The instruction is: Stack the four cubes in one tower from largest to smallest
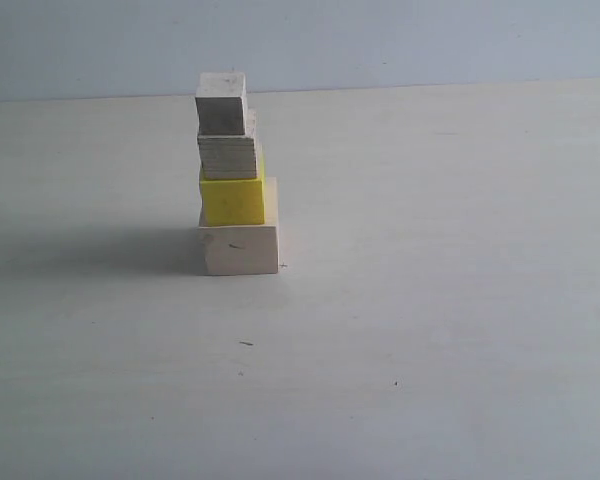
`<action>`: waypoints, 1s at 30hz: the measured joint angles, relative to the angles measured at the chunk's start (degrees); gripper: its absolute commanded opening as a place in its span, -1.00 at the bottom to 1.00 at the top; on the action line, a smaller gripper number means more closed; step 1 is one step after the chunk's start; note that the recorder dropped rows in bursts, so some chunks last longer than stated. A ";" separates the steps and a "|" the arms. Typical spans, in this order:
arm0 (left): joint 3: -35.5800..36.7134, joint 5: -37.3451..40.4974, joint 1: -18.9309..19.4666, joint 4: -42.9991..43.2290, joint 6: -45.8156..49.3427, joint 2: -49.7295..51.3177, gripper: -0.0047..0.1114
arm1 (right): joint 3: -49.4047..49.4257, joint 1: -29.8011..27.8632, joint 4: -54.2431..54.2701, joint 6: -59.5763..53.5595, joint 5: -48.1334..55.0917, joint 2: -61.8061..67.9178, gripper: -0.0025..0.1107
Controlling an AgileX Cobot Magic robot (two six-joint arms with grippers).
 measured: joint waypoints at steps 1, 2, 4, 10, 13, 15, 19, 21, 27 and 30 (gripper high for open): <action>0.00 0.00 0.00 0.00 0.00 0.00 -0.92 | 0.48 0.00 1.16 -1.47 0.08 0.00 -0.96; 0.00 0.00 0.00 0.00 0.00 0.00 -0.92 | 1.03 0.00 2.09 -2.77 0.08 0.00 -0.96; 0.00 0.00 0.00 0.00 0.00 0.00 -0.92 | 2.04 0.00 2.55 -4.28 0.08 0.00 -0.96; 0.00 0.00 0.00 0.00 0.00 0.00 -0.92 | 2.78 0.00 0.77 -4.86 0.38 0.00 -0.96; 0.00 0.00 0.00 0.00 0.00 0.00 -0.92 | 2.78 0.00 -1.48 -4.86 0.82 0.00 -0.96; 0.00 0.00 0.00 0.34 0.00 0.00 -0.92 | 2.78 0.00 -2.79 -4.86 2.36 0.00 -0.96; 0.00 0.00 0.00 0.00 0.00 0.00 -0.92 | 2.78 0.00 -3.29 -4.86 6.24 0.00 -0.96; 0.00 0.00 0.00 0.34 0.00 0.00 -0.92 | 2.78 0.00 -3.29 -5.23 7.12 0.00 -0.96; 0.00 0.00 0.00 0.00 0.00 0.00 -0.92 | 2.78 0.00 -3.29 -5.82 8.74 0.00 -0.96; 0.00 0.00 0.00 0.34 0.00 0.00 -0.92 | 2.78 0.00 -3.29 -5.82 8.74 0.00 -0.96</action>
